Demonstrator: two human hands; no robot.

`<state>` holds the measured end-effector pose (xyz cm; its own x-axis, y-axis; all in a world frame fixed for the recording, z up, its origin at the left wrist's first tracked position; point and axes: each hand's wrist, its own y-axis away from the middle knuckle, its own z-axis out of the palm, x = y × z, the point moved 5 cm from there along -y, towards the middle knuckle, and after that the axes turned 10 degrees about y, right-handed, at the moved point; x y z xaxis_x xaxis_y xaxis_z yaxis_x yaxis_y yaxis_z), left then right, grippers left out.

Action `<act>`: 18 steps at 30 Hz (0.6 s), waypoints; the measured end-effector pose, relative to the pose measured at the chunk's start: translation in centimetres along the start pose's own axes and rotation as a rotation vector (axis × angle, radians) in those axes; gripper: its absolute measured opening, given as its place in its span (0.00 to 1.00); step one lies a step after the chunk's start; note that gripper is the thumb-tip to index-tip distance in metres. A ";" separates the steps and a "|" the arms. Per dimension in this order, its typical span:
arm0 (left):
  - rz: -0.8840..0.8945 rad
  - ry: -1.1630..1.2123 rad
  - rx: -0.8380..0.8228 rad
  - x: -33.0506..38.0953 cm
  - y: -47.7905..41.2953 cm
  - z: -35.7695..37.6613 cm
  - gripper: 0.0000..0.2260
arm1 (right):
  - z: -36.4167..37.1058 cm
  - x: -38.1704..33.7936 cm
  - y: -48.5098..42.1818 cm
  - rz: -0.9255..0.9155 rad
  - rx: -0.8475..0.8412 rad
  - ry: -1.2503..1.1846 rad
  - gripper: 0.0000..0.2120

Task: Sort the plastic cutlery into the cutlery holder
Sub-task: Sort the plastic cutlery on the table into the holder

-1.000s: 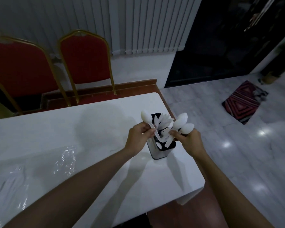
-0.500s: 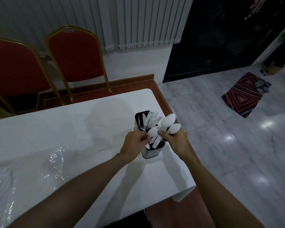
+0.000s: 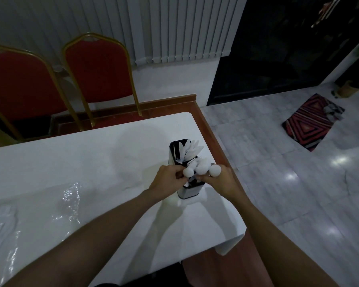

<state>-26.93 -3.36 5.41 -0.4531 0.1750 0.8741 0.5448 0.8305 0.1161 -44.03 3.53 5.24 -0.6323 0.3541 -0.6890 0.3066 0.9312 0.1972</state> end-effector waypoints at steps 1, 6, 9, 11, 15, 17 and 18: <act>0.002 0.015 -0.013 0.1 0.1 -0.1 0.05 | 0.0 0.0 -0.1 -0.023 -0.023 0.056 0.07; 0.022 0.115 -0.049 0.8 0.8 -0.5 0.12 | 0.3 -0.4 0.0 -0.130 -0.091 0.186 0.23; 0.041 0.148 -0.027 1.3 1.2 -0.7 0.10 | -0.1 -0.7 0.4 -0.123 -0.059 0.191 0.30; 0.067 0.132 -0.017 1.6 1.3 -0.8 0.10 | -0.3 -0.9 0.8 -0.127 -0.028 0.188 0.34; 0.124 0.034 0.089 1.0 1.1 -1.6 0.12 | -1.3 -1.6 1.3 -0.144 0.118 0.152 0.25; 0.137 -0.001 0.147 0.1 1.1 -2.5 0.14 | -1.8 -3.0 1.2 -0.191 0.189 0.114 0.20; 0.146 -0.021 0.174 -0.4 1.2 -3.0 0.14 | -1.9 -3.9 0.9 -0.219 0.207 0.103 0.18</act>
<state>-23.95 -4.01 6.59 -0.3942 0.3097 0.8653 0.4767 0.8739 -0.0956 -42.63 3.16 9.49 -0.7651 0.1635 -0.6228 0.2866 0.9526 -0.1021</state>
